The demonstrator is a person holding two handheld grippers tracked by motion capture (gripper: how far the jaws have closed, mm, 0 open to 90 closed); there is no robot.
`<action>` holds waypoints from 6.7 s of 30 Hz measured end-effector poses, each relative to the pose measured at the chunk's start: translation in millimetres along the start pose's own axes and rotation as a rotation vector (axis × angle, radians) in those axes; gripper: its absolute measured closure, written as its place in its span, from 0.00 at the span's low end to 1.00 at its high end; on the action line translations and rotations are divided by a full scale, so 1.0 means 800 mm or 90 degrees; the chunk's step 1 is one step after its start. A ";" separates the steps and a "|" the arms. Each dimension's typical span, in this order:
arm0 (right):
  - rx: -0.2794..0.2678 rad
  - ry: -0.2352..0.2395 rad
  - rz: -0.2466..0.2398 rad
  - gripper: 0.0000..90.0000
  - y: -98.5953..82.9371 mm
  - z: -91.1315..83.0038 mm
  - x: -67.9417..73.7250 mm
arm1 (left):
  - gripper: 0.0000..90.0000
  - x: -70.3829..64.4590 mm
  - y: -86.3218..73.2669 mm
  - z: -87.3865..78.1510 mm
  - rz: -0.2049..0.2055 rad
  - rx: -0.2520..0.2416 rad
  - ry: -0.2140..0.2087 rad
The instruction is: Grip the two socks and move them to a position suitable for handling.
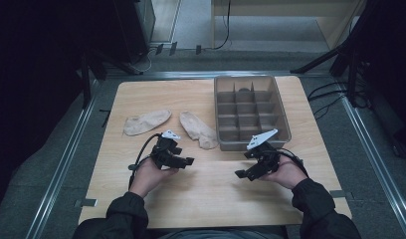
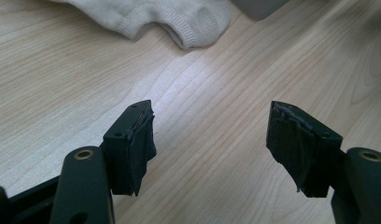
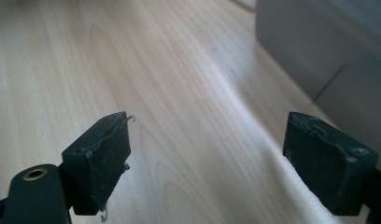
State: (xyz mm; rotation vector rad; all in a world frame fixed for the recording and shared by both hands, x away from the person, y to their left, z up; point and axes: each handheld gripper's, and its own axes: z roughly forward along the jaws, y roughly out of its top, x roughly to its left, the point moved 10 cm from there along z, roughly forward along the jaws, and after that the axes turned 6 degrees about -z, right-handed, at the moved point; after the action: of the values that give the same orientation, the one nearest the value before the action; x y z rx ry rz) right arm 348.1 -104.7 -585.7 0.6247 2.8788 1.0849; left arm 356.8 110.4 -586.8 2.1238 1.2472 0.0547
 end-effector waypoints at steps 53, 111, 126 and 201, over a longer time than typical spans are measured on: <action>0.017 -0.068 0.032 0.39 -0.027 -0.022 -0.005 | 0.35 0.021 0.046 0.006 0.038 -0.011 -0.002; 0.043 -0.067 0.076 0.40 -0.034 -0.015 -0.016 | 0.75 0.070 0.094 0.083 0.057 -0.038 0.131; 0.038 -0.064 0.075 0.40 -0.033 -0.016 -0.017 | 0.92 0.077 0.089 0.045 0.008 -0.028 0.043; -0.082 0.072 -0.089 0.67 0.110 0.103 0.110 | 0.59 0.139 -0.010 -0.063 -0.037 -0.035 0.090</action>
State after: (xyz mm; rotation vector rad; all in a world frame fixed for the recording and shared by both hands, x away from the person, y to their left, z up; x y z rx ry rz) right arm 310.7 39.9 -581.0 0.3611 2.8622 1.3108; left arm 393.2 227.1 -583.6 2.0650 1.3719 0.2149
